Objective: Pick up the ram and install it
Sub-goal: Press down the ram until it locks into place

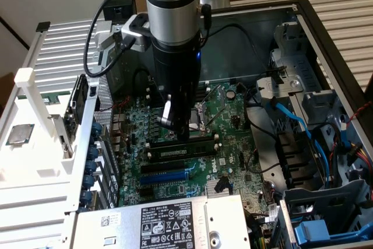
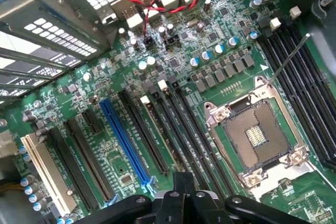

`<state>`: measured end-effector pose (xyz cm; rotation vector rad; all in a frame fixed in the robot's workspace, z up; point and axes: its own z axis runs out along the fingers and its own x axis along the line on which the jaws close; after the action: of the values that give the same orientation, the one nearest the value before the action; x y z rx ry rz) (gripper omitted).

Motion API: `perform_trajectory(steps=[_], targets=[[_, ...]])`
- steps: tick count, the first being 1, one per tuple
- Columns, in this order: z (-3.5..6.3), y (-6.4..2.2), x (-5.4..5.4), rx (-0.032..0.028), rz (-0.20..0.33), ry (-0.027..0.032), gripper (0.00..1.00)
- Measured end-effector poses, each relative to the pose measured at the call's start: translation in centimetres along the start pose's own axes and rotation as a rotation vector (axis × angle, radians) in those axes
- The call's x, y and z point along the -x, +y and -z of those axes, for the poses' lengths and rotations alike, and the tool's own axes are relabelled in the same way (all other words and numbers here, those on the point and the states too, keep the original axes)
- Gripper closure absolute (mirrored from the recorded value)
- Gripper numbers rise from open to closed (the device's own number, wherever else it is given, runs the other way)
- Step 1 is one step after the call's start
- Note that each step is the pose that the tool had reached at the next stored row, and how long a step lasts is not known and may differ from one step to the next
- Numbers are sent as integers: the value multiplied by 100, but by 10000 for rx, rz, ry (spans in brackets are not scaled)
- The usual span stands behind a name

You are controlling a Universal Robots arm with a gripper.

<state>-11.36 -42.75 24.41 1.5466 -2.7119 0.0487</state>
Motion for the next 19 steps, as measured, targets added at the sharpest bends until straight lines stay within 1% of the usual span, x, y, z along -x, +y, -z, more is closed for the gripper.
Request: perform_trajectory(steps=[3, 4, 6, 7, 8, 10, 11, 19], targets=[[0, 0, 0, 6, -379, 18, 90], [0, 0, 0, 9, -767, 40, 90], [0, 0, 0, 12, -1019, 54, 90], [0, 0, 0, 14, -1391, 76, 90], [0, 0, 0, 16, -1636, 91, 90], [0, 0, 0, 16, -1888, 108, 90], [0, 0, 0, 13, -2240, 137, 90], [0, 0, 0, -6, -3130, 225, 90]])
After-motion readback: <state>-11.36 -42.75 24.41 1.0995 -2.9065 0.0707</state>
